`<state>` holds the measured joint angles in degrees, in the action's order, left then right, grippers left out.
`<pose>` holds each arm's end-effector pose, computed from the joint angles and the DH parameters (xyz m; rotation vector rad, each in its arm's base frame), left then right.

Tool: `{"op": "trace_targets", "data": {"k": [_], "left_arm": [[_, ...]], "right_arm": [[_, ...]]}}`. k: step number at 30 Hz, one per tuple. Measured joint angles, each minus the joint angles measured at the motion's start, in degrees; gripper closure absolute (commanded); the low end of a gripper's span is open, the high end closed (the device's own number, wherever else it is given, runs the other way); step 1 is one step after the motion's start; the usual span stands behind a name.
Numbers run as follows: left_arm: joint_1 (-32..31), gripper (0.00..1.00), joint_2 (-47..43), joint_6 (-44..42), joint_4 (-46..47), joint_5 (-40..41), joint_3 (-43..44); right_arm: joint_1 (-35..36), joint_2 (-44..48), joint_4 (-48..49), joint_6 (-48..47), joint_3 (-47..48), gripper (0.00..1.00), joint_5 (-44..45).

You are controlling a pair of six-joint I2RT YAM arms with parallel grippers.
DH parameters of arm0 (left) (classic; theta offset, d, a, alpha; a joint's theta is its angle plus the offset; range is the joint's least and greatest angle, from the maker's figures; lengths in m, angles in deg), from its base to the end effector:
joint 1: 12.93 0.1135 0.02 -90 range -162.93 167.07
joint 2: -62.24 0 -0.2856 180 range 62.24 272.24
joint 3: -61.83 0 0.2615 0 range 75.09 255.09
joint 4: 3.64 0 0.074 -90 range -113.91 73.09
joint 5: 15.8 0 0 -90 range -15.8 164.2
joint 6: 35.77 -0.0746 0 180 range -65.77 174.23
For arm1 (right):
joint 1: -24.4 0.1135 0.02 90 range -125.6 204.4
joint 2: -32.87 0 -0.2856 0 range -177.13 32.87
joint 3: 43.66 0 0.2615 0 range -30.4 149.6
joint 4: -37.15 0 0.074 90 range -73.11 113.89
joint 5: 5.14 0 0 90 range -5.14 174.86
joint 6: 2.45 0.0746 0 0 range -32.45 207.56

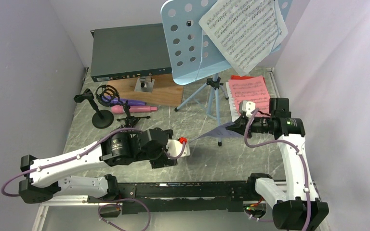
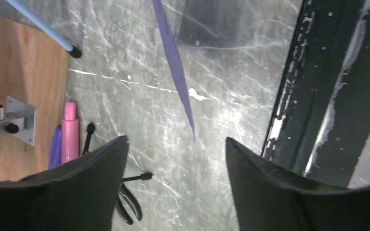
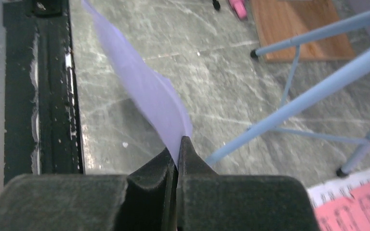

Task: Pack up the instrument practice props
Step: Place the sheet music at the center of the board.

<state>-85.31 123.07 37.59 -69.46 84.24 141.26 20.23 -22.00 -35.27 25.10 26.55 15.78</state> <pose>0.0817 -0.2141 0.3381 1.6182 1.7635 -0.2522 0.1672 0.0577 0.3318 -1.2732 1.4836 0.7912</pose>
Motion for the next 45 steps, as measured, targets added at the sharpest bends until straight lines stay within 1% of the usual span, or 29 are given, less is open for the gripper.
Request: {"op": "trace_targets", "data": {"k": [4,6,12,18,24,29,36,41,45], "left_arm": [[0.0,0.04,-1.6,-0.5,2.7,2.7,-3.1],[0.0,0.01,-2.9,-0.9,5.1,4.0,-5.4],[0.0,0.01,-6.6,-3.3,13.0,7.8,-13.9],[0.8,0.01,-8.2,-3.6,19.4,9.6,-19.0],[1.7,0.01,-7.0,-3.6,21.9,9.9,-19.5],[2.1,0.01,-5.9,-3.6,21.9,10.0,-19.5],[2.5,0.01,-5.9,-3.6,22.5,10.0,-19.5],[2.7,0.01,-5.9,-3.6,22.8,9.8,-19.5],[2.7,0.01,-5.9,-3.6,22.8,9.8,-19.5]], "right_arm": [[-0.7,-0.6,-8.6,-3.7,5.7,1.0,7.9],[-1.2,-0.5,-12.0,-5.2,8.0,1.0,11.5],[-1.7,1.8,-18.6,-6.6,12.2,1.0,22.9],[-2.1,3.4,-23.4,-6.6,18.8,1.0,32.6],[-2.2,6.4,-25.1,-5.4,24.9,1.0,39.6],[-2.2,8.9,-25.8,-3.9,28.4,1.0,44.8],[-2.2,11.3,-26.3,-3.0,28.6,1.0,51.6],[-2.2,11.7,-22.9,-3.1,21.1,1.0,59.6],[-2.2,9.3,-18.2,-3.3,16.5,1.0,65.3]]}}
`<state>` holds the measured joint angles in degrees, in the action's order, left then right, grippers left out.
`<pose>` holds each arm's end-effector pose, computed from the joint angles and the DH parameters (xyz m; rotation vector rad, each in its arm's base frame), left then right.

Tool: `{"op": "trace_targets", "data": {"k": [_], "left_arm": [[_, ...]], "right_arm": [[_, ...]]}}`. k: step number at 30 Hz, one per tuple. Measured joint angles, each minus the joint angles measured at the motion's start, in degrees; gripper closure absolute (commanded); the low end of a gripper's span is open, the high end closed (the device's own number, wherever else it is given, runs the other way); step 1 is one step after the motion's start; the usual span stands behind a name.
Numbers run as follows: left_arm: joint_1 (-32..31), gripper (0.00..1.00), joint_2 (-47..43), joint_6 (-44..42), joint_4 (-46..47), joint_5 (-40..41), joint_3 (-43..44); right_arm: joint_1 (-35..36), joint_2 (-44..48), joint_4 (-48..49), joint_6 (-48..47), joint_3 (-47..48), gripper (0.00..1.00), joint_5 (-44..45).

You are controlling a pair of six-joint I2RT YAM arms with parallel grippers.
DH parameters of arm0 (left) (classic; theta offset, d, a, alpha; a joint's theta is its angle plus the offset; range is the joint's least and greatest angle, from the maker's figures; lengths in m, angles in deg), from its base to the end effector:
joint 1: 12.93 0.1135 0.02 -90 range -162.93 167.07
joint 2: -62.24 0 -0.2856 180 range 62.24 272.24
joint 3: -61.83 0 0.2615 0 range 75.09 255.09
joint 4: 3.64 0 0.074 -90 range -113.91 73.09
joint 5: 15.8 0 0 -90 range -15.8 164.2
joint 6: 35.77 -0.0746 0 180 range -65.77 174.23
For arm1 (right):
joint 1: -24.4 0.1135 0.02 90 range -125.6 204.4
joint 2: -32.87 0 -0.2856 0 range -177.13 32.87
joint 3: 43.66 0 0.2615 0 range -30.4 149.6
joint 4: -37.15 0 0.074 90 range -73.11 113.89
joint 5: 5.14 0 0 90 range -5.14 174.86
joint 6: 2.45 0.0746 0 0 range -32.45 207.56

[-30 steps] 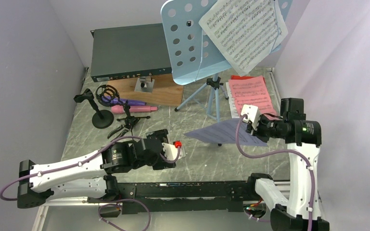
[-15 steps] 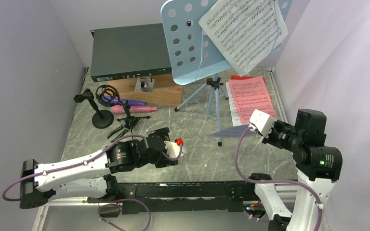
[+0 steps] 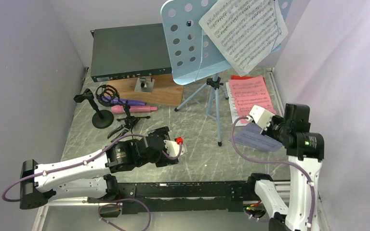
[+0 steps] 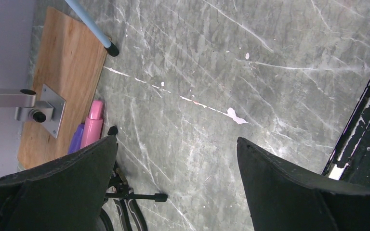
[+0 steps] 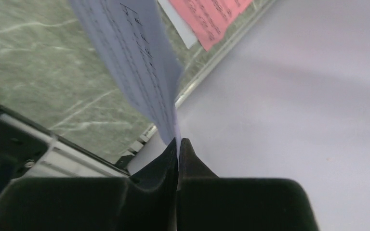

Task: Pack up the instrument practice props
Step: Place the sheet music at the center of the board.

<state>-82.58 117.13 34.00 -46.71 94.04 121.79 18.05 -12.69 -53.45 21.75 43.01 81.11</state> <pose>0.1037 -0.2067 0.2815 1.4097 1.6762 -0.0982 0.1133 -0.0077 0.3765 -1.2617 2.1490 -0.4755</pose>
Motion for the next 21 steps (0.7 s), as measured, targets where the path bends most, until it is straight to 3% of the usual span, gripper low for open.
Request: {"op": "trace_targets", "data": {"k": [9,16,21], "left_arm": [[0.1,0.0,-0.3,0.0,0.0,-0.4,0.0],[0.3,0.0,-0.3,0.0,0.0,-0.5,0.0],[0.3,0.0,-0.3,0.0,0.0,-0.5,0.0]], "right_arm": [[0.0,-6.8,23.0,-2.3,-12.0,1.0,8.2],[0.0,-15.4,50.2,-5.3,-25.6,1.0,11.2],[0.0,-22.3,68.6,-5.8,-30.4,1.0,11.2]]}}
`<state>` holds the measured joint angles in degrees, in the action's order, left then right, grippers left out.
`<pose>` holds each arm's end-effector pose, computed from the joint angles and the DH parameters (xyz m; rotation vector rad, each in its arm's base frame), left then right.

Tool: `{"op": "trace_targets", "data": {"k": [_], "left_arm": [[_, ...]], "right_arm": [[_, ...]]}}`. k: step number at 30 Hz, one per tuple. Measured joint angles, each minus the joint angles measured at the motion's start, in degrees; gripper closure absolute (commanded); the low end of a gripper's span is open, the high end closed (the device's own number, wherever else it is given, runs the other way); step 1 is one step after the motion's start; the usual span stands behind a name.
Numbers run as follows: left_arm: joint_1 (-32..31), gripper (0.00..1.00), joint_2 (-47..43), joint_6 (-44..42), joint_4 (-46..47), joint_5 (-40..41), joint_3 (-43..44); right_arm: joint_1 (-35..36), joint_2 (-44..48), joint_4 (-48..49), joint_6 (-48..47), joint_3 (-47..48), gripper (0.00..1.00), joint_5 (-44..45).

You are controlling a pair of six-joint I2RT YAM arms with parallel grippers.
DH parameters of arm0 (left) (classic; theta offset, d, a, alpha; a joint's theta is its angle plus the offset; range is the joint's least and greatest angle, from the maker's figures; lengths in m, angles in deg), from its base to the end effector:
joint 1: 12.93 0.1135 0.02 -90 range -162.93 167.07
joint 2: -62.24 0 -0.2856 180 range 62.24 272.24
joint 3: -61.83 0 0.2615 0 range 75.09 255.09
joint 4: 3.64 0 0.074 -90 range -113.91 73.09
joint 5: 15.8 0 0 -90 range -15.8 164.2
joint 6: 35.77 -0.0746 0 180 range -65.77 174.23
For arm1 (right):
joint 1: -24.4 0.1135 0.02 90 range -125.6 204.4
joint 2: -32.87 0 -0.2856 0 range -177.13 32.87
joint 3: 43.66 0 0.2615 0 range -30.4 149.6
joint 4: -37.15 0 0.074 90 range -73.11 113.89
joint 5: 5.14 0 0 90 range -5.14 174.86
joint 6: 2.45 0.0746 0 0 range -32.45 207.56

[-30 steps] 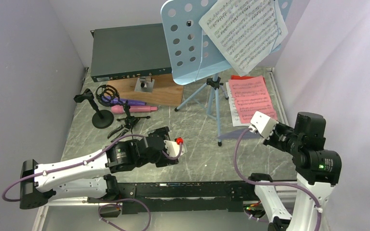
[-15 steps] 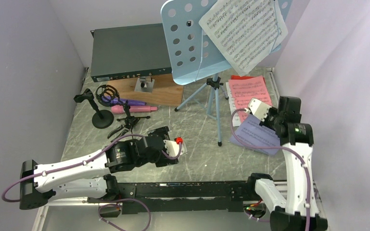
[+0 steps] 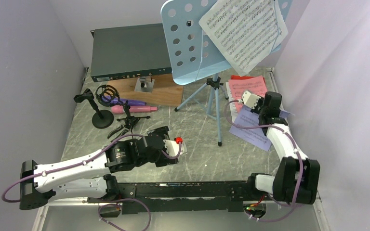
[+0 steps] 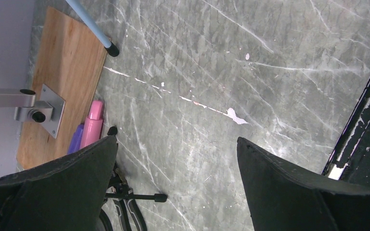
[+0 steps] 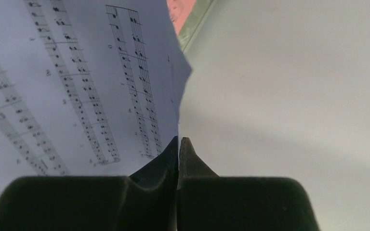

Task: Pack up the instrument practice props
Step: Place the sheet music at the center of the board.

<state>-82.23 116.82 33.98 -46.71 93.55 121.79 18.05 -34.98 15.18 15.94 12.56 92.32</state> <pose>0.1041 -0.2056 0.2825 1.4059 1.6761 -0.1063 0.2888 -0.0419 0.2434 -1.1723 1.9800 -0.8922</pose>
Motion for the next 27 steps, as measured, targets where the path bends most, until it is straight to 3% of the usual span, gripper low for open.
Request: {"op": "trace_targets", "data": {"k": [9,17,22,27], "left_arm": [[0.4,0.01,0.0,0.0,0.0,0.0,-0.1],[1.1,0.01,0.0,0.0,0.0,-0.3,-0.1],[1.5,0.01,0.0,0.0,0.0,-0.5,-0.1],[1.9,0.0,0.1,0.0,0.0,-0.9,-0.1]], "right_arm": [[0.0,-12.7,26.8,0.2,-1.5,1.0,-0.7],[1.4,-29.4,48.9,-3.1,-1.4,1.0,1.7],[2.7,-40.1,62.4,-5.0,1.1,0.9,6.2],[3.7,-46.5,72.3,-5.8,3.3,0.59,9.3]]}}
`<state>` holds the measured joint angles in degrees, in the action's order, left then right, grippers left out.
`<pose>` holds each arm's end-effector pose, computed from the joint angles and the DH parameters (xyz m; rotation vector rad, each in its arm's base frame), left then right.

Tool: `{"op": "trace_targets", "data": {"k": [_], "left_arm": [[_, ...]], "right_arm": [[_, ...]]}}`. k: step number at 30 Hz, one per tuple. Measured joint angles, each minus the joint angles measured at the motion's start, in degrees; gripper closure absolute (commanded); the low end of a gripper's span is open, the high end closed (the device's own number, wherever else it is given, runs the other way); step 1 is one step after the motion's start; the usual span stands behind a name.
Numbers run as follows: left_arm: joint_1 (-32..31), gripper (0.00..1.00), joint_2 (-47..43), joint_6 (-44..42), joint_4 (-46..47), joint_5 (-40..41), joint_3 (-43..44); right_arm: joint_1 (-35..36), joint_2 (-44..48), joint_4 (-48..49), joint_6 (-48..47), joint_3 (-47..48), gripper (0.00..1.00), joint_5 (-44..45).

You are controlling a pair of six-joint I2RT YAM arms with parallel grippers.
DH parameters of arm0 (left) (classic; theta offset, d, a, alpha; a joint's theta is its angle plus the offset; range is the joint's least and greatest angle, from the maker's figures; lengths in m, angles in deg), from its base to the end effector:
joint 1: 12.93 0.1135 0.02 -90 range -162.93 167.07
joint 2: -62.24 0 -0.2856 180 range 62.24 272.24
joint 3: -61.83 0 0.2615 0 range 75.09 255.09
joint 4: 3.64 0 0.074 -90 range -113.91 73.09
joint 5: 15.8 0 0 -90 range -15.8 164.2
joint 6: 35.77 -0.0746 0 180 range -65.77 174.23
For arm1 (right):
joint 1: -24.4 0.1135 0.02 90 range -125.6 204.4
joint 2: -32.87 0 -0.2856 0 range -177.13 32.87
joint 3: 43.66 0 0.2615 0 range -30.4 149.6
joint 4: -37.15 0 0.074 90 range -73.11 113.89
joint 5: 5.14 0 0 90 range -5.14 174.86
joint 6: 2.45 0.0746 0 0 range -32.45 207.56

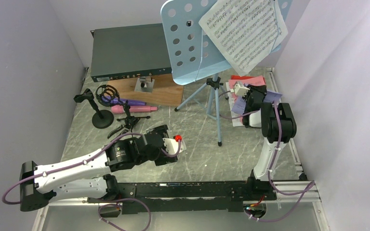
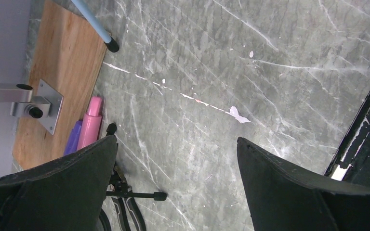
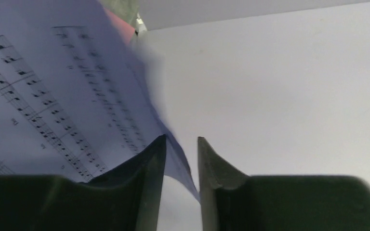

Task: Pack up the instrument practice props
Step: Place the sheet music at the center of the board.

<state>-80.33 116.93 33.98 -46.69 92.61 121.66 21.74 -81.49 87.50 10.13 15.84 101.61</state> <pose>0.1100 -0.2029 0.2810 1.3902 1.6987 -0.1027 0.4318 -0.0416 0.1484 -0.8983 1.5792 -1.2733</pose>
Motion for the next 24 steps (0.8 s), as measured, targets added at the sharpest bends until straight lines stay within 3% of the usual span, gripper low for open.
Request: {"op": "trace_targets", "data": {"k": [2,6,14,19,24], "left_arm": [[0.1,0.01,0.1,0.0,0.0,-0.1,0.0],[0.3,0.01,0.4,0.0,0.0,-0.5,0.0],[0.7,0.01,0.6,0.0,0.0,-1.0,0.0],[0.7,0.0,0.6,0.0,0.0,-1.5,0.0],[0.9,0.01,0.6,0.1,0.0,-2.1,0.0]], "right_arm": [[0.3,-0.3,1.4,0.6,0.0,0.46,0.7],[0.3,0.3,2.6,2.5,0.0,0.32,1.3],[-0.1,6.3,0.7,8.2,-1.4,0.25,1.4],[-1.3,14.3,-6.9,14.3,-4.2,0.18,1.0],[-2.1,23.4,-20.5,19.3,-7.1,0.1,-2.9]]}}
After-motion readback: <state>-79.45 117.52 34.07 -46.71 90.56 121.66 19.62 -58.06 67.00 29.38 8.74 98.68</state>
